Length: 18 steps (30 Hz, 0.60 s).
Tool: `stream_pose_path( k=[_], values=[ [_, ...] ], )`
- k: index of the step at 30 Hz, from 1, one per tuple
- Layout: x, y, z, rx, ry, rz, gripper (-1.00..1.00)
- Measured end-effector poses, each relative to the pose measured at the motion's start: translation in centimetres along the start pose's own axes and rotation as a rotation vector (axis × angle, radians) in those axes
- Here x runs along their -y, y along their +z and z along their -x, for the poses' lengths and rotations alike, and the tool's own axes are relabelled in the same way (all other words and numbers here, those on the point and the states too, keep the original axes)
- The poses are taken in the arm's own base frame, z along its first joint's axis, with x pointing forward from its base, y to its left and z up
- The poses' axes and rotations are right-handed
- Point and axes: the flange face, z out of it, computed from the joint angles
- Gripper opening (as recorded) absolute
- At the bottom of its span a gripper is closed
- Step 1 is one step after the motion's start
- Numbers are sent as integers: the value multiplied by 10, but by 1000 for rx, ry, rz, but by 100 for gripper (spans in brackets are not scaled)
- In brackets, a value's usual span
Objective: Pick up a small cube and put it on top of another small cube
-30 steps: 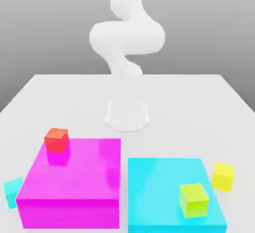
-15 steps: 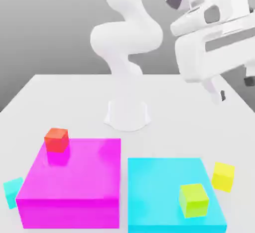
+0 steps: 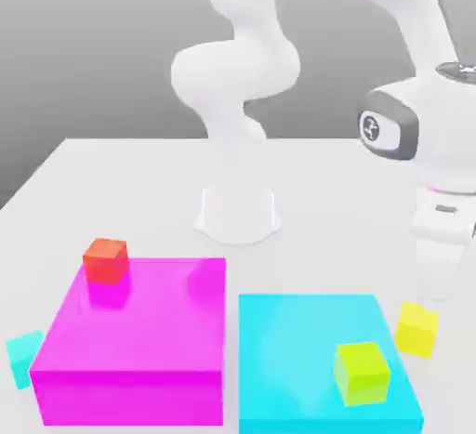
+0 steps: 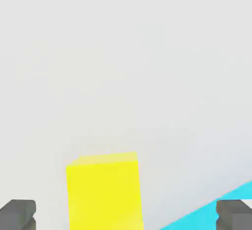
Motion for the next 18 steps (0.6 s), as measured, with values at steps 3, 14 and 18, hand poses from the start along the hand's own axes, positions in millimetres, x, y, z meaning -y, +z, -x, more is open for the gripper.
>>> stream_pose_path(
  k=[3,14,18],
  values=[
    [2,27,1,1,-15,10,0],
    [1,64,4,6,-15,10,-100],
    [2,31,1,3,-17,11,-100]
  ],
)
